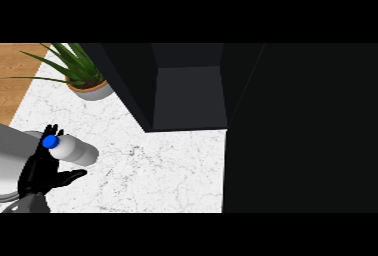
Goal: Pick up the bottled water, place it into the cabinet and close the cabinet
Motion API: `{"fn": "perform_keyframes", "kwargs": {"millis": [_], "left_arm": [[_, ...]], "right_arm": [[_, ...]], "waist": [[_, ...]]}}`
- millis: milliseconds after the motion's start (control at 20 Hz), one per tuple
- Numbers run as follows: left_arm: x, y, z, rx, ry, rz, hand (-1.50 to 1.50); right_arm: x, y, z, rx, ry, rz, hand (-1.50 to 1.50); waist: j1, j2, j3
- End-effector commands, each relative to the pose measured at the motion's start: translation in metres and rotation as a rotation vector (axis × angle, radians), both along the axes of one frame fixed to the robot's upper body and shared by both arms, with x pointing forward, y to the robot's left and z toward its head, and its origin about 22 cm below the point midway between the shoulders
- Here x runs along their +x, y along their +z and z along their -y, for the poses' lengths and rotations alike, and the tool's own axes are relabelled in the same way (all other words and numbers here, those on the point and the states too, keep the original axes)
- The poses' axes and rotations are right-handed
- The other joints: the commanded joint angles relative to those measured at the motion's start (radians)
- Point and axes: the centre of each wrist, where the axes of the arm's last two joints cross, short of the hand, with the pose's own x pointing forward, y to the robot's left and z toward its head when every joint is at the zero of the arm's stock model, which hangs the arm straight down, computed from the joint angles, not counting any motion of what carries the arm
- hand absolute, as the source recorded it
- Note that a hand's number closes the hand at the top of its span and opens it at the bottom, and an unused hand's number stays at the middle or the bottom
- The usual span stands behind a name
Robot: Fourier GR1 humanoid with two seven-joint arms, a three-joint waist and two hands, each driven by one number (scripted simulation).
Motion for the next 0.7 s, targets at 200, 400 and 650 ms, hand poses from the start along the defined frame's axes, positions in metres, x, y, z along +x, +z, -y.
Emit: {"fn": "perform_keyframes", "kwargs": {"millis": [200,400,650], "left_arm": [[-0.005,-0.033,0.021,-0.095,-0.042,0.041,1.5],[0.01,-0.032,0.032,-0.009,-0.045,0.091,1.5],[-0.014,-0.043,0.021,0.133,-0.053,0.105,1.5]], "right_arm": [[-0.012,0.03,-0.002,-0.027,0.009,0.059,-1.5],[-0.012,0.03,0.003,-0.025,0.016,0.054,-1.5],[-0.01,0.025,0.007,-0.023,0.017,0.051,-1.5]], "waist": [[-0.002,0.0,-0.001],[-0.004,0.005,-0.001],[0.005,0.008,-0.001]]}}
